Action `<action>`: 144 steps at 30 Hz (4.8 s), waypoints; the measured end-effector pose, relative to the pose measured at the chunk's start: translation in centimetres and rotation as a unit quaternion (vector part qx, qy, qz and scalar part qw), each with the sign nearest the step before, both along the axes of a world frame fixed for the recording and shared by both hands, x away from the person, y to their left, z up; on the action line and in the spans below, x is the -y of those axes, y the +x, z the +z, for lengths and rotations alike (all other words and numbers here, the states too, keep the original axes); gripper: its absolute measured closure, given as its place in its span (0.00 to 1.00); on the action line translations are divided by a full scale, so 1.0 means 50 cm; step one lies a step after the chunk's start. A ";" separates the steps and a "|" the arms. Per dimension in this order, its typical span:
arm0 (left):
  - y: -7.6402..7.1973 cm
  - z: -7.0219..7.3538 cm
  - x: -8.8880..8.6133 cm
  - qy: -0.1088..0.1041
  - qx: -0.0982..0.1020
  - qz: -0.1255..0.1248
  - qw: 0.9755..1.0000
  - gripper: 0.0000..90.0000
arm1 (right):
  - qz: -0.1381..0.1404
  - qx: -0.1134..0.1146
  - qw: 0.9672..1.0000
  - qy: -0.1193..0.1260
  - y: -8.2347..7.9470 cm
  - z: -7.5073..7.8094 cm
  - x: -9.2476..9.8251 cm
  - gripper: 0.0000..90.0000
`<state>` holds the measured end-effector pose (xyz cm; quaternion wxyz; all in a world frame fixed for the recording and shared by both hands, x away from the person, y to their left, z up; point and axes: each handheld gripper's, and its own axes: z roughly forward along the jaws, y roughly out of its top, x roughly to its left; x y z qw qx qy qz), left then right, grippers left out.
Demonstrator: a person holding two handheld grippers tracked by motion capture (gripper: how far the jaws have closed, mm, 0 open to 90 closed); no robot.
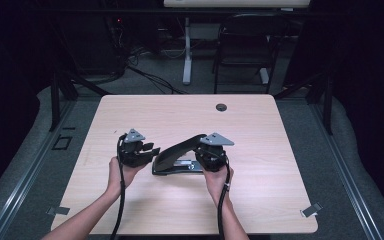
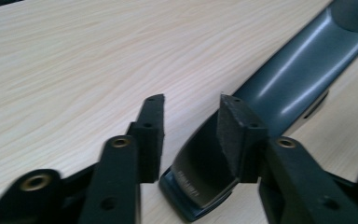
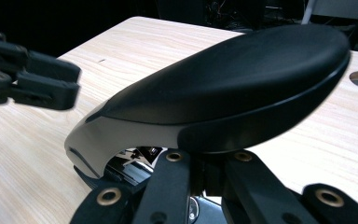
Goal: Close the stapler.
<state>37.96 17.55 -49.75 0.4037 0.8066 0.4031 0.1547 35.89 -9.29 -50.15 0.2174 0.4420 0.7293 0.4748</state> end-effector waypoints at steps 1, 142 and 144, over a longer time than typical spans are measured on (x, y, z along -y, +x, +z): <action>0.000 0.001 -0.006 -0.001 -0.003 0.004 1.000 0.64 | 0.002 0.000 1.000 -0.002 0.000 -0.002 0.003 1.00; 0.007 -0.031 -0.109 0.020 -0.039 0.046 0.998 0.14 | -0.074 -0.022 0.994 -0.078 -0.023 -0.045 0.090 1.00; 0.007 -0.031 -0.109 0.019 -0.040 0.047 0.998 0.14 | -0.072 -0.023 0.994 -0.078 -0.022 -0.045 0.091 1.00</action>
